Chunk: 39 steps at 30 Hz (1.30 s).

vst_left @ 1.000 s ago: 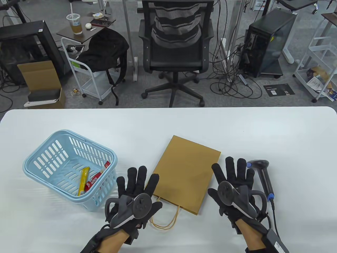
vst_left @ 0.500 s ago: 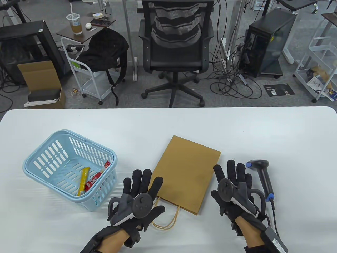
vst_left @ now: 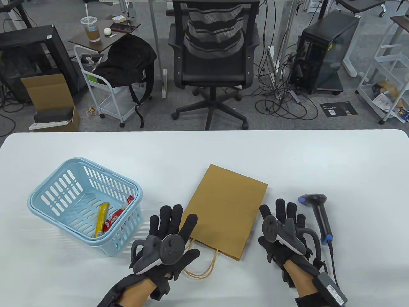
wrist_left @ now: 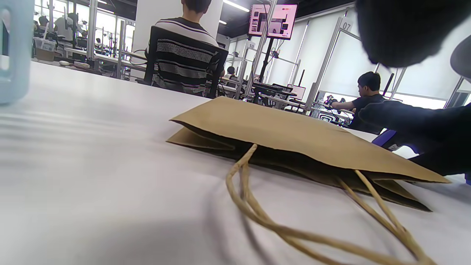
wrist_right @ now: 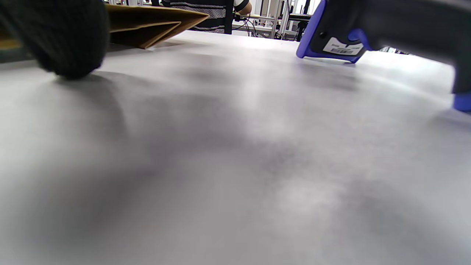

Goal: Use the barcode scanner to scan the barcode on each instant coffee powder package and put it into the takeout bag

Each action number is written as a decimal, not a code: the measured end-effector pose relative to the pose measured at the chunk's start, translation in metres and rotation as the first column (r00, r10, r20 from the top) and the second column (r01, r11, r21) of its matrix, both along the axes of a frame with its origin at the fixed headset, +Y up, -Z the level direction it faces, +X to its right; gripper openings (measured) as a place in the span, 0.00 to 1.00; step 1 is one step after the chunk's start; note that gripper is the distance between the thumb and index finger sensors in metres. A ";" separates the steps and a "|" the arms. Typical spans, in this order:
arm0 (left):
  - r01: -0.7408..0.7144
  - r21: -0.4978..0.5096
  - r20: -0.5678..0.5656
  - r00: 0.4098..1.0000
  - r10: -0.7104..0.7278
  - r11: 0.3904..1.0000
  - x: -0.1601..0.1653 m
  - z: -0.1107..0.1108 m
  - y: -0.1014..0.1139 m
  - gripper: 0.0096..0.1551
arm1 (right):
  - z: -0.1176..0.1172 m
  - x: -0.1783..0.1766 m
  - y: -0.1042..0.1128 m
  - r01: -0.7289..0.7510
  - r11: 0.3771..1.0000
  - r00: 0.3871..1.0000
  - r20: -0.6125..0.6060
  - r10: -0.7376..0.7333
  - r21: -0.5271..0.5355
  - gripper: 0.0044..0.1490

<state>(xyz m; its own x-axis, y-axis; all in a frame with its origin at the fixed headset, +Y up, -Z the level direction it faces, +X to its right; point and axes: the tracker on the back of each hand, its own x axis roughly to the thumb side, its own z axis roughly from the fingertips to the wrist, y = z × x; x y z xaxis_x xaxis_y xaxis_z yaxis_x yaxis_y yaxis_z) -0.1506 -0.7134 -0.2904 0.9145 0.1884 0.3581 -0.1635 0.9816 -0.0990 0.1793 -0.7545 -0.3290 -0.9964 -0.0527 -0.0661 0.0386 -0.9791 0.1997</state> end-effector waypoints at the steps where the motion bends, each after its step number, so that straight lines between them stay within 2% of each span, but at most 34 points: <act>1: 0.002 -0.003 0.001 1.000 -0.002 1.000 0.000 0.000 0.000 0.59 | 0.000 0.000 0.000 0.001 1.000 1.000 -0.002 -0.001 -0.001 0.64; 14: -0.009 -0.013 -0.011 1.000 0.009 1.000 -0.002 -0.002 -0.001 0.58 | 0.002 -0.013 -0.001 0.020 1.000 0.996 -0.086 -0.022 -0.022 0.64; 18: -0.016 -0.003 -0.013 1.000 0.016 1.000 -0.003 -0.002 0.000 0.58 | 0.006 -0.026 0.001 0.008 1.000 0.986 -0.165 -0.008 0.000 0.64; 24: -0.020 -0.008 -0.017 1.000 0.020 1.000 -0.005 -0.002 0.000 0.58 | 0.021 -0.048 0.010 -0.060 0.997 0.945 -0.325 0.041 -0.049 0.67; 28: -0.025 -0.004 -0.017 1.000 0.025 1.000 -0.005 -0.003 0.001 0.58 | 0.030 -0.063 0.014 -0.059 0.998 0.900 -0.431 0.067 0.033 0.65; 34: -0.019 -0.014 -0.014 1.000 0.019 1.000 -0.005 -0.003 0.000 0.58 | 0.038 -0.074 0.016 -0.052 0.986 0.855 -0.503 0.125 0.157 0.57; 37: -0.008 0.003 -0.018 1.000 0.008 1.000 -0.005 -0.002 0.002 0.58 | 0.041 -0.076 0.018 0.023 0.976 0.835 -0.542 0.099 0.215 0.50; 39: -0.010 0.022 -0.019 1.000 0.011 1.000 -0.005 -0.001 0.004 0.58 | 0.042 -0.076 0.019 0.071 0.977 0.819 -0.571 0.058 0.201 0.47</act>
